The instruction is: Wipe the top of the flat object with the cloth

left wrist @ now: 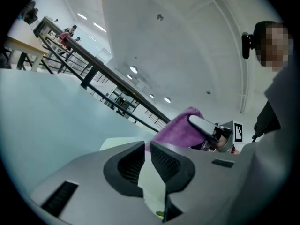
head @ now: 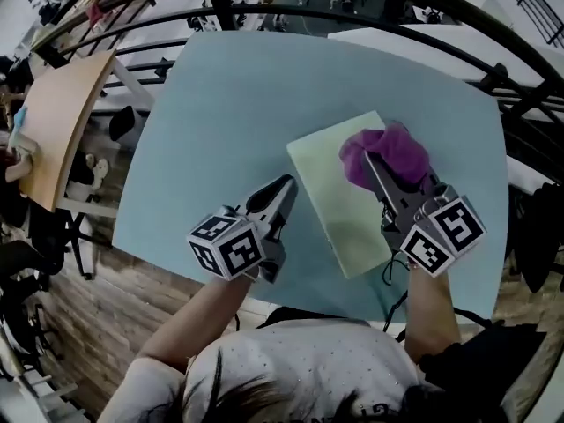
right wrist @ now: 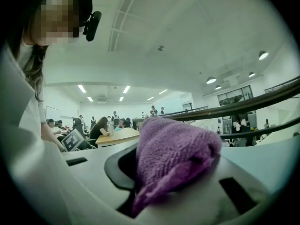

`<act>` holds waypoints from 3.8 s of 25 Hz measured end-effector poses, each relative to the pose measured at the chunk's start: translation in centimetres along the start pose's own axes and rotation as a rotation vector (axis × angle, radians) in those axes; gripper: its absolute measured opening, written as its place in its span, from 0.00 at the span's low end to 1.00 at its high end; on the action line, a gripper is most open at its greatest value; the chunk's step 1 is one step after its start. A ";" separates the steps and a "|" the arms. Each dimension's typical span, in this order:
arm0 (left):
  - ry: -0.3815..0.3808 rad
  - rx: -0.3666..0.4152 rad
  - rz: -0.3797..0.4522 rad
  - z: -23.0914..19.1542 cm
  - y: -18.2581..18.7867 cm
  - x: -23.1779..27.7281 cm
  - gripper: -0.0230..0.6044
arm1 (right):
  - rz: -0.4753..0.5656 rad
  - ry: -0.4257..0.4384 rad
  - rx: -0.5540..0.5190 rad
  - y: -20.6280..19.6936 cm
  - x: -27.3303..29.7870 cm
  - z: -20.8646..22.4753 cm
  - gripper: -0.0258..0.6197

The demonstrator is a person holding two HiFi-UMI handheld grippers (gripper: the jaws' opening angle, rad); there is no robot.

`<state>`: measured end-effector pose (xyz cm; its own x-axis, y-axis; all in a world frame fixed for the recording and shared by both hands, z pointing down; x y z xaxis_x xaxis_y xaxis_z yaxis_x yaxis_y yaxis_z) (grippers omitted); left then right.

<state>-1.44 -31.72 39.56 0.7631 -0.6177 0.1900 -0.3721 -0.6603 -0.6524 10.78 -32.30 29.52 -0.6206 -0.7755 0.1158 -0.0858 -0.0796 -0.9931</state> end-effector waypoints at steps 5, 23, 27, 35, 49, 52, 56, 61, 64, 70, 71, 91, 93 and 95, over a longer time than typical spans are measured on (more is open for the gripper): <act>0.130 -0.153 -0.088 -4.8 -1.9 3.2 0.25 | -0.008 0.165 -0.042 -2.5 7.6 -1.5 0.09; 0.229 -0.285 -0.096 -8.9 -6.0 5.5 0.35 | -0.504 0.304 -0.407 -16.2 12.9 -0.7 0.09; 0.224 -0.276 -0.080 -8.7 -5.8 5.4 0.34 | -0.539 0.188 -0.424 -16.2 11.6 3.5 0.09; 0.209 -0.278 -0.084 -9.1 -6.5 5.5 0.34 | -0.574 0.023 -0.383 -17.6 8.4 10.4 0.09; 0.209 -0.262 -0.087 -9.1 -6.6 5.5 0.34 | -0.568 -0.197 -0.249 -17.6 4.8 15.9 0.09; 0.220 -0.243 -0.080 -9.1 -6.4 5.5 0.34 | -0.404 -0.163 -0.159 -14.0 5.0 13.3 0.09; 0.228 -0.230 -0.062 -9.0 -6.0 5.2 0.33 | -0.172 0.208 0.031 -9.0 7.1 3.0 0.09; 0.254 -0.191 -0.038 -8.7 -6.0 5.2 0.33 | -0.316 0.346 0.109 -12.4 8.1 -2.9 0.09; 0.241 -0.207 -0.053 -8.8 -6.1 5.3 0.33 | -0.532 0.260 -0.145 -16.7 7.9 -2.8 0.09; 0.243 -0.224 -0.066 -8.7 -6.2 5.2 0.33 | -0.626 0.198 -0.438 -17.7 7.0 -1.5 0.09; 0.243 -0.224 -0.066 -8.7 -6.2 5.2 0.33 | -0.635 0.184 -0.457 -17.7 6.8 -0.8 0.09; 0.226 -0.216 -0.085 -8.7 -6.4 5.4 0.33 | -0.636 -0.231 -0.139 -19.6 -0.9 15.1 0.09; 0.226 -0.214 -0.082 -8.7 -6.3 5.4 0.33 | -0.642 -0.267 -0.132 -19.6 -1.3 16.0 0.09; 0.227 -0.214 -0.078 -8.6 -6.3 5.4 0.33 | -0.591 -0.274 -0.184 -17.6 -1.0 15.4 0.09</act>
<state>0.48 -34.60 51.04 0.6651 -0.6254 0.4080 -0.4380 -0.7693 -0.4652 24.91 -39.75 46.58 -0.2104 -0.7671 0.6060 -0.4966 -0.4501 -0.7421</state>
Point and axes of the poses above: the fingertips, and each gripper's own axes: x forward along the fingers, z to its right, y out of its top, the point moved 1 cm from there along -x, backward along the fingers, and after that the axes turned 9 degrees about -x, right-handed, at the moved point
